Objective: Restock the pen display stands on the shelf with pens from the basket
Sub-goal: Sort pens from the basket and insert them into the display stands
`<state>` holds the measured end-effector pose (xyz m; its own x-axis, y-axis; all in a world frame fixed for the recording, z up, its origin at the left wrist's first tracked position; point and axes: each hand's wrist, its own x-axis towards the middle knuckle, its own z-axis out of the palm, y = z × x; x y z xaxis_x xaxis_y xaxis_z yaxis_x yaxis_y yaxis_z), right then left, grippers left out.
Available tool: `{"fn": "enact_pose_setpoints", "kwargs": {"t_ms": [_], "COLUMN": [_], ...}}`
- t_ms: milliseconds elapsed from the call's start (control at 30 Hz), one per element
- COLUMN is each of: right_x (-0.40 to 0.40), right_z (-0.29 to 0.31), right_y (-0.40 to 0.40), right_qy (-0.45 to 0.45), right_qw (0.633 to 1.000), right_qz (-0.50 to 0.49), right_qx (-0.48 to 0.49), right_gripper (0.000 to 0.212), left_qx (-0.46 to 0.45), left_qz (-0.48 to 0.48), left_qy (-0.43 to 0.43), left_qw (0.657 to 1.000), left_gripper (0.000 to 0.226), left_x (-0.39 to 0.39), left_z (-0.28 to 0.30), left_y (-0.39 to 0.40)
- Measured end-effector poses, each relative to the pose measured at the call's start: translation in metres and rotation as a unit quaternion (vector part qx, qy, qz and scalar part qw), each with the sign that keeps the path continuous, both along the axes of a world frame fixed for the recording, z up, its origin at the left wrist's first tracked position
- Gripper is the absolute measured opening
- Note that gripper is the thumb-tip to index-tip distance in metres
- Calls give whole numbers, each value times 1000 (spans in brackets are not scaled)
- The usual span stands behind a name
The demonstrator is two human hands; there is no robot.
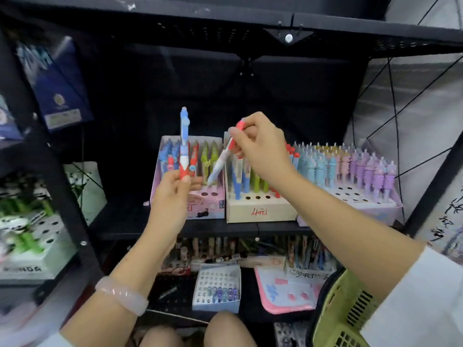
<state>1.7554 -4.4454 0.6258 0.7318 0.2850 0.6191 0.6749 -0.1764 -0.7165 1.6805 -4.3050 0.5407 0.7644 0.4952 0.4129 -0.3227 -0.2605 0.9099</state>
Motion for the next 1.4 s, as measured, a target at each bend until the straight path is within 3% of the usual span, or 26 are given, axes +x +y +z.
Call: {"fn": "enact_pose_setpoints", "kwargs": {"t_ms": [200, 300, 467, 600, 667, 733, 833, 900, 967, 1033, 1167, 1400], "right_x": [6, 12, 19, 16, 12, 6, -7, -16, -16, -13, -2, 4], "right_z": [-25, -37, -36, -35, -35, -30, -16, -13, -16, -18, -26, -43], "right_y": [39, 50, 57, 61, 63, 68, 89, 106, 117, 121, 122, 134], "right_qy": [-95, -81, -16, -6, -55, -123, -97, -47, -42, -56, -100, -169], "right_qw": [974, 959, 956, 912, 908, 930, 980, 982, 980, 983, 977, 947], "right_qz": [-78, -82, -76, -86, -146, -185, -28, 82, 113, 85, -10, -84], "right_qx": [-192, -257, -283, -401, -388, -292, -171, -164, -161, -152, -186, -261], "right_gripper": [22, 23, 23, 44, 48, 38, 38, 38, 20, 10, 20, 29], "left_qx": [69, 66, 104, 166, 184, 201, 232, 241, 247, 242, 210, 227], "left_qz": [91, 111, 131, 159, 163, 162, 144, 131, 123, 117, 106, 68], "left_qy": [46, 67, 80, 79, 78, 77, 74, 73, 74, 80, 115, 96], "left_qw": [992, 989, 983, 970, 966, 963, 959, 959, 958, 960, 965, 967], "left_gripper": [8, 9, 8, 6, 7, 9, 14, 15, 14, 13, 49, 43], "left_x": [-13, -11, -5, -2, -2, -3, -4, -4, -4, -5, -7, -8], "left_z": [-15, -19, -27, -27, -27, -26, -24, -24, -24, -26, -31, -39], "left_y": [54, 69, 80, 81, 83, 84, 83, 83, 85, 89, 97, 94]}}
